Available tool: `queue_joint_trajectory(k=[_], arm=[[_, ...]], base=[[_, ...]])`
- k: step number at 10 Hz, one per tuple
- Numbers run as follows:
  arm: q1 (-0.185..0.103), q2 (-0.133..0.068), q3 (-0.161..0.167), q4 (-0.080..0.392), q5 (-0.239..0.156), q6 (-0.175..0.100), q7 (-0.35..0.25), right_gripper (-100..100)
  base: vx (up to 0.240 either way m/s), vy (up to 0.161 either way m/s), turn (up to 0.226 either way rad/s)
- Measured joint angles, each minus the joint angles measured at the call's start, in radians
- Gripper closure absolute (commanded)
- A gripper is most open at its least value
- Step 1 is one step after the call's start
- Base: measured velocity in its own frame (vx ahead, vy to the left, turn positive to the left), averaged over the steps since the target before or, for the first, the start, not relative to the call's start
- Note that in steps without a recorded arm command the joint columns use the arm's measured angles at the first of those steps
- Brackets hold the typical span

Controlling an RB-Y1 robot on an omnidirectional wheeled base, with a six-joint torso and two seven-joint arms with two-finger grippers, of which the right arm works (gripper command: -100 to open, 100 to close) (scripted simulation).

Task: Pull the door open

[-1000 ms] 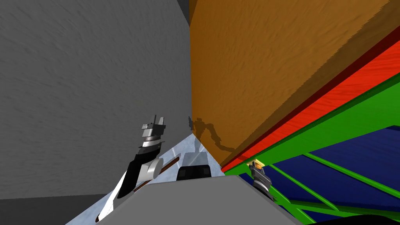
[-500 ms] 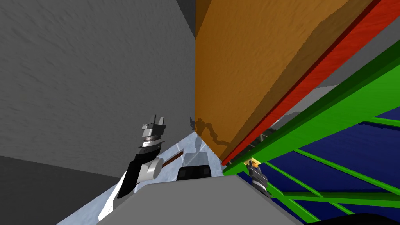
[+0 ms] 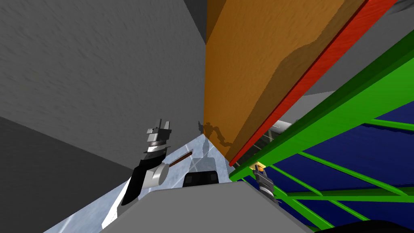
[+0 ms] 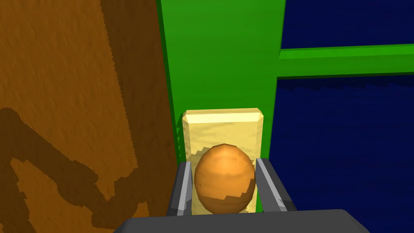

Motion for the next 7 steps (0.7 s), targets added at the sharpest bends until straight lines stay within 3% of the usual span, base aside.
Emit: queue_joint_trajectory(k=[4,7], arm=[[0.014,-0.014,0.057,-0.015,0.05,-0.027,-0.026,100],[0.025,-0.018,0.083,-0.027,0.07,-0.037,-0.033,100]], base=[[-0.234,0.051,0.049],[-0.17,0.018,0.042]])
